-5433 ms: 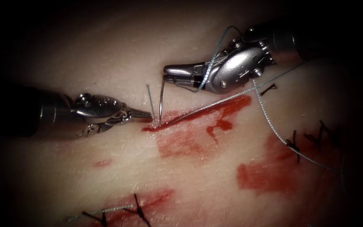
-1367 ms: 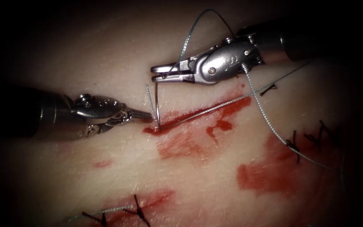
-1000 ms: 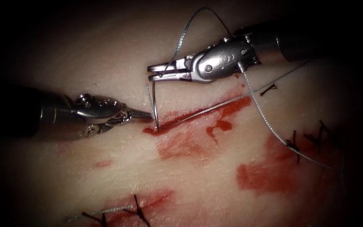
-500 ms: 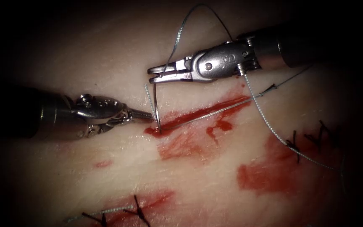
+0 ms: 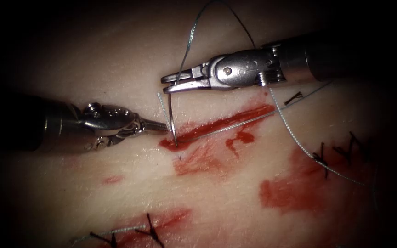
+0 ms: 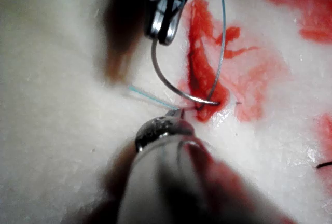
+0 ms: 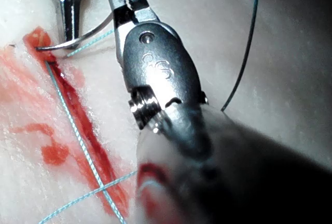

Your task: Wound Closure

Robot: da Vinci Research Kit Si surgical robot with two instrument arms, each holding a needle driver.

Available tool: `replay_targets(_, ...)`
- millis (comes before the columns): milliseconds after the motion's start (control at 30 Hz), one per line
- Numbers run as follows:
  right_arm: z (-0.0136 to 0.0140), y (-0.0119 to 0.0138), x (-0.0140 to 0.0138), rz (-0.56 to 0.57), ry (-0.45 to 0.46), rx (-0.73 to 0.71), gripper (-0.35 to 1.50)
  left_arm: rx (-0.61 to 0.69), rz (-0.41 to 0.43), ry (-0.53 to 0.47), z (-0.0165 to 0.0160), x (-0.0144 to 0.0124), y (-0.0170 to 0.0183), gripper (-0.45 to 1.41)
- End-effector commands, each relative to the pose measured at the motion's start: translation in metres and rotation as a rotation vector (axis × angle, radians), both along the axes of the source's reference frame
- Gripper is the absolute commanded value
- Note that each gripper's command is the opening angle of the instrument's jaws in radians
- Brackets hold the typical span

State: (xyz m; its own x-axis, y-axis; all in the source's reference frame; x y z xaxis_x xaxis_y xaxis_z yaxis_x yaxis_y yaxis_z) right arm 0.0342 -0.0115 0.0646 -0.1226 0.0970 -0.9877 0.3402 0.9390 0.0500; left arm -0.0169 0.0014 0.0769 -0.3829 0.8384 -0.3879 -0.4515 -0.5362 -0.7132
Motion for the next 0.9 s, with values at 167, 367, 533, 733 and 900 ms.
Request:
replay_targets(167, -0.0001, 0.0, 0.0007, -0.006, -0.006, 0.07, -0.35, 0.001, 0.001, 0.0, 0.0006, -0.0005, -0.0003, -0.45)
replay_targets(367, -0.0002, 0.0, 0.0003, 0.03, -0.062, 0.245, -0.35, 0.001, 0.001, -0.001, 0.0006, -0.0004, -0.0003, -0.45)
replay_targets(533, 0.0003, -0.0006, -0.0003, 0.026, -0.097, 0.341, -0.35, 0.003, 0.003, -0.002, 0.0005, -0.0004, -0.0003, -0.45)
replay_targets(733, 0.0022, -0.0029, -0.0004, 0.038, -0.17, 0.501, -0.35, 0.008, 0.019, -0.009, 0.0005, -0.0003, -0.0001, -0.45)
replay_targets(900, 0.0025, -0.0033, -0.0006, 0.026, -0.189, 0.565, -0.35, 0.003, 0.024, -0.01, 0.0005, -0.0002, -0.0001, -0.45)
